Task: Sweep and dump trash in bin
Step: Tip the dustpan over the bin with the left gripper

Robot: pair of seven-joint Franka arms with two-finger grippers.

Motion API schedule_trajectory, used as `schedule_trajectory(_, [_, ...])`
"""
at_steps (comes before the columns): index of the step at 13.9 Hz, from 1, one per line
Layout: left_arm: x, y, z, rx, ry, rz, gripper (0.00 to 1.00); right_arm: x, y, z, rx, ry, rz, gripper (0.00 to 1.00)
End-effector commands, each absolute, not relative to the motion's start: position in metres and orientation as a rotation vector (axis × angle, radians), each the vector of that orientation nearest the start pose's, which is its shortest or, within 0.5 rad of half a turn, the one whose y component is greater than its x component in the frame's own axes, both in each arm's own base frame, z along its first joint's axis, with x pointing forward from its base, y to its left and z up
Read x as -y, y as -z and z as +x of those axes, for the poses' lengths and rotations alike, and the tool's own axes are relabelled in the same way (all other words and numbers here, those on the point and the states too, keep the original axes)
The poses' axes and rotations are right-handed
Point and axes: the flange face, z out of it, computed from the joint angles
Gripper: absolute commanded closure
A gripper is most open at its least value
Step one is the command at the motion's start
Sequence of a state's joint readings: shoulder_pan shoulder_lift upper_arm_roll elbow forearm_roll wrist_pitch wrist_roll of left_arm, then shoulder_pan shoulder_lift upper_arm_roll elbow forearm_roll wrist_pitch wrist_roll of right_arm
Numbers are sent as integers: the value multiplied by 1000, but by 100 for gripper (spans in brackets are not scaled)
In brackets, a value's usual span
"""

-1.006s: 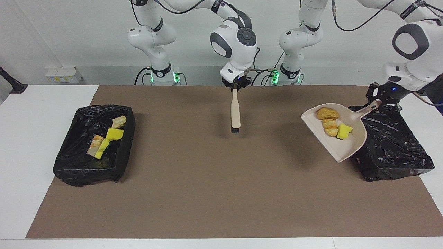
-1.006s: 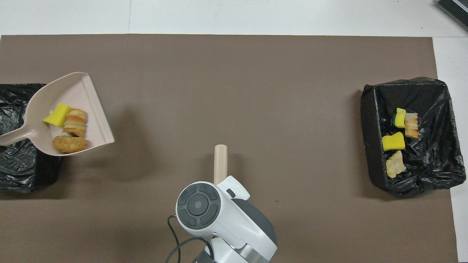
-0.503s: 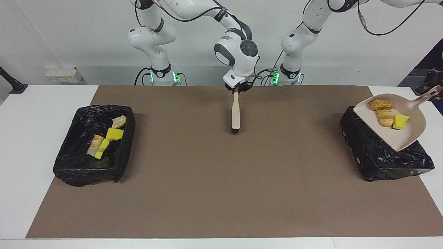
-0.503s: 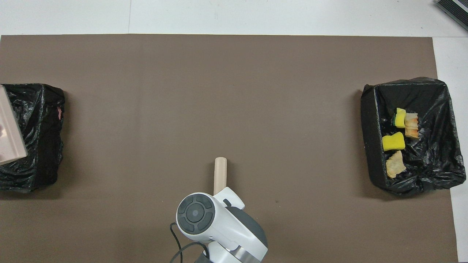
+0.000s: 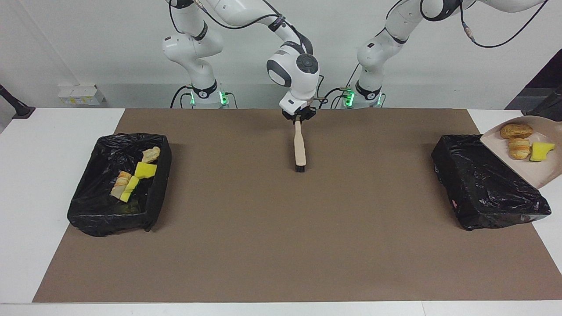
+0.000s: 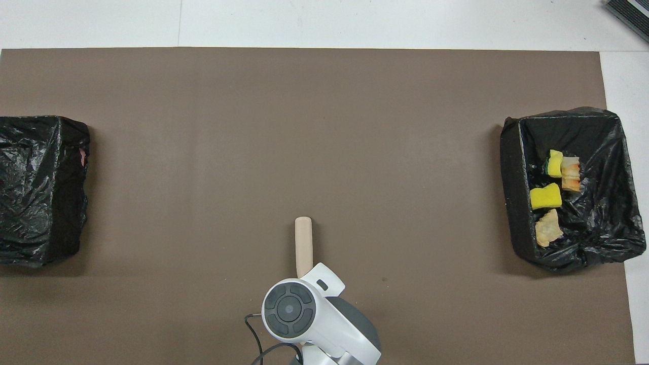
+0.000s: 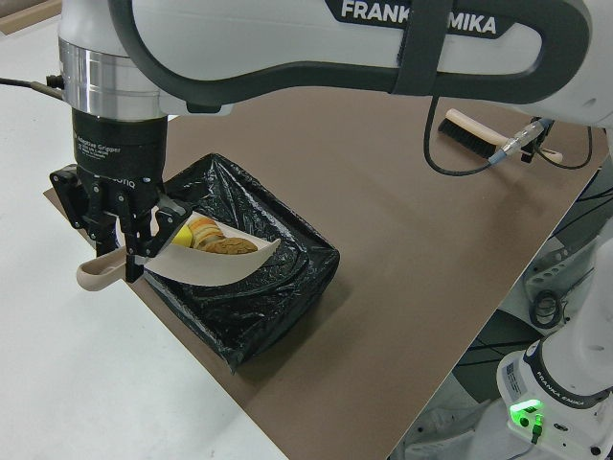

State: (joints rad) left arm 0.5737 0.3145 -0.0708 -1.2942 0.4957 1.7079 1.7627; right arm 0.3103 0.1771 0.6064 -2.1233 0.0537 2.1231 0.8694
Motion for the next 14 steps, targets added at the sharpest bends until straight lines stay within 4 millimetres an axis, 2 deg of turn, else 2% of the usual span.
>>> schedule_trajectory(1, [-326, -580, 559, -1736, -619, -2087, 100, -418, -327, 339, 53, -324, -3134, 100])
schedule_trajectory(3, [-306, -573, 557, -1716, -669, -2038, 100, -417, -327, 341, 24, -327, -3134, 100])
schedule_trajectory(5, [-287, -568, 556, -1687, -731, -1993, 100, -417, -326, 341, -11, -347, -3123, 95])
schedule_trajectory(6, [-271, -568, 558, -1669, -764, -1954, 100, -417, -326, 342, -17, -348, -3120, 94])
schedule_trajectory(7, [-265, -569, 556, -1635, -780, -1956, 100, -417, -326, 342, -17, -348, -3120, 93])
schedule_trajectory(8, [-262, -570, 558, -1624, -798, -1940, 100, -417, -327, 342, -15, -345, -3118, 87])
schedule_trajectory(10, [-266, -576, 560, -1606, -802, -1910, 100, -418, -326, 342, -13, -346, -3116, 86])
schedule_trajectory(11, [-265, -585, 562, -1596, -786, -1903, 100, -419, -326, 342, 3, -345, -3113, 81])
schedule_trajectory(12, [-265, -594, 563, -1585, -770, -1902, 100, -420, -327, 343, 14, -335, -3106, 65])
schedule_trajectory(14, [-257, -613, 565, -1572, -733, -1895, 100, -421, -328, 345, 3, -316, -3096, 65])
